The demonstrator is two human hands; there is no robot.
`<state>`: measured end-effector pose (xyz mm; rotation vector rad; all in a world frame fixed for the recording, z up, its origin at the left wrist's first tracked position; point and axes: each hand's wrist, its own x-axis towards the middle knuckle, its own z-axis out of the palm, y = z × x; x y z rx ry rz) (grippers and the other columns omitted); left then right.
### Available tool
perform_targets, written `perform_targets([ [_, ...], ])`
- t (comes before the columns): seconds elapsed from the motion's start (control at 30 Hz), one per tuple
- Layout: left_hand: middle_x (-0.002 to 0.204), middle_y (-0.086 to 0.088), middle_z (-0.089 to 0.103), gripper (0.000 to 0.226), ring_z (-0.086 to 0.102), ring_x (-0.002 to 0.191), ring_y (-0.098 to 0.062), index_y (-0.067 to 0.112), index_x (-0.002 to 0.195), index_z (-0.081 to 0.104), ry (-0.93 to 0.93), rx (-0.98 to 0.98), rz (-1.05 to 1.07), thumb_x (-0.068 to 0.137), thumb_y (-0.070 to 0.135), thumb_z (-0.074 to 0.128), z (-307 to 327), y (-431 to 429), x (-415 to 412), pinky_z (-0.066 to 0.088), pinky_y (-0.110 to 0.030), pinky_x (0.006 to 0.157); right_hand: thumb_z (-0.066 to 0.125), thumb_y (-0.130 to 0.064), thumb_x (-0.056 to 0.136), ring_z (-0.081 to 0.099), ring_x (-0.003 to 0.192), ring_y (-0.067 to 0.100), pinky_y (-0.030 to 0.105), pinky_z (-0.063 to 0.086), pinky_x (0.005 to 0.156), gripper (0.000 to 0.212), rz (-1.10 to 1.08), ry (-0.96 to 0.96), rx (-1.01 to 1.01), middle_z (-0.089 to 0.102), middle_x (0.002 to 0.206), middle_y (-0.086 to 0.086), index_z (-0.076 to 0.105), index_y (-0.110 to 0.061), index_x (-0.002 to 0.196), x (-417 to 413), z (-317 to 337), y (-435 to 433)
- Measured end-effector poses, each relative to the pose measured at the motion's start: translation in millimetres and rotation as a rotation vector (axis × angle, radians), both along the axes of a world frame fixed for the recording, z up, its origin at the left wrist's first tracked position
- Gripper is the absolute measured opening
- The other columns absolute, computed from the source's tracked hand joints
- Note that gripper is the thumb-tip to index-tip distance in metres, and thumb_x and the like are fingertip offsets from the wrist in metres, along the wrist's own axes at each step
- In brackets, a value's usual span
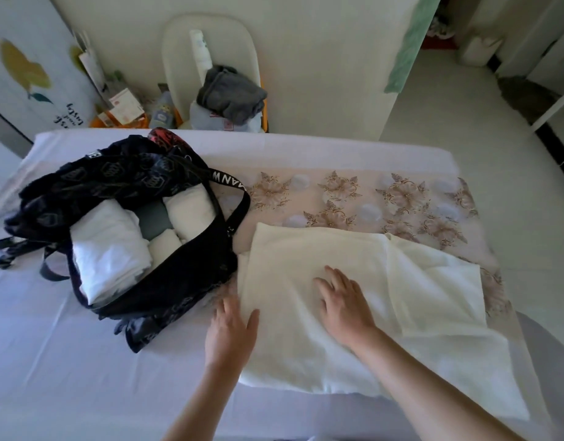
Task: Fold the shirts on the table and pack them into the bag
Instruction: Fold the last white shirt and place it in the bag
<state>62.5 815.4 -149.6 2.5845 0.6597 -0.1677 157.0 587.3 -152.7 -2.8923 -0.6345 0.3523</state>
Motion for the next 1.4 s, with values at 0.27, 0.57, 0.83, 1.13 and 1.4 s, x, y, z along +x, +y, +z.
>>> perform_targets([
  [0.27, 0.077, -0.007, 0.062, 0.011, 0.056, 0.066, -0.029, 0.017, 0.097, 0.048, -0.171, -0.227, 0.189, 0.102, 0.027, 0.046, 11.5, 6.8, -60.1, 0.045, -0.042, 0.054, 0.033, -0.049, 0.093, 0.032, 0.145, 0.031, 0.056, 0.038, 0.105, 0.061, -0.163, 0.07, -0.11, 0.028, 0.16, 0.013, 0.042, -0.025, 0.148, -100.7, -8.7, 17.1],
  [0.57, 0.12, -0.007, 0.051, 0.062, 0.049, 0.108, -0.031, 0.016, 0.13, 0.05, -0.188, 0.17, -0.234, 0.072, 0.002, 0.065, 12.6, -1.3, -42.5, 0.045, -0.043, 0.089, 0.056, -0.007, 0.089, 0.041, 0.139, 0.028, 0.041, 0.036, 0.11, 0.047, -0.143, -0.002, 0.145, 0.043, 0.15, 0.01, 0.057, -0.016, 0.136, -93.7, 14.3, -36.9],
  [0.83, 0.149, 0.009, 0.04, 0.05, 0.033, 0.137, -0.015, 0.03, 0.142, 0.045, -0.052, -0.061, -0.734, 0.094, 0.016, 0.047, 25.7, -98.0, 33.0, 0.027, -0.031, 0.109, 0.071, -0.008, 0.063, 0.057, 0.111, 0.027, 0.04, 0.046, 0.086, 0.066, -0.278, -0.081, -0.171, 0.053, 0.128, 0.003, 0.06, -0.024, 0.127, -68.8, 27.8, -138.0],
  [1.13, 0.157, 0.001, 0.03, 0.053, 0.024, 0.144, -0.019, 0.026, 0.15, 0.033, -0.028, 0.053, -0.796, 0.098, 0.025, 0.046, 14.8, -169.5, 135.4, 0.024, -0.037, 0.114, 0.051, -0.016, 0.098, 0.064, 0.094, 0.04, 0.041, 0.045, 0.072, 0.019, -0.848, -0.211, 0.279, 0.07, 0.099, 0.019, 0.065, -0.009, 0.11, 21.2, 32.2, -201.2],
  [1.4, 0.141, -0.006, 0.046, 0.041, 0.036, 0.134, -0.029, 0.021, 0.139, 0.047, -0.01, 0.191, -0.73, 0.098, 0.029, 0.049, -1.9, -179.8, 212.3, 0.028, -0.042, 0.111, 0.06, -0.004, 0.079, 0.052, 0.111, 0.039, 0.046, 0.044, 0.09, 0.056, -0.715, -0.107, 0.029, 0.053, 0.127, 0.014, 0.05, -0.014, 0.134, 87.5, 12.4, -253.0],
])
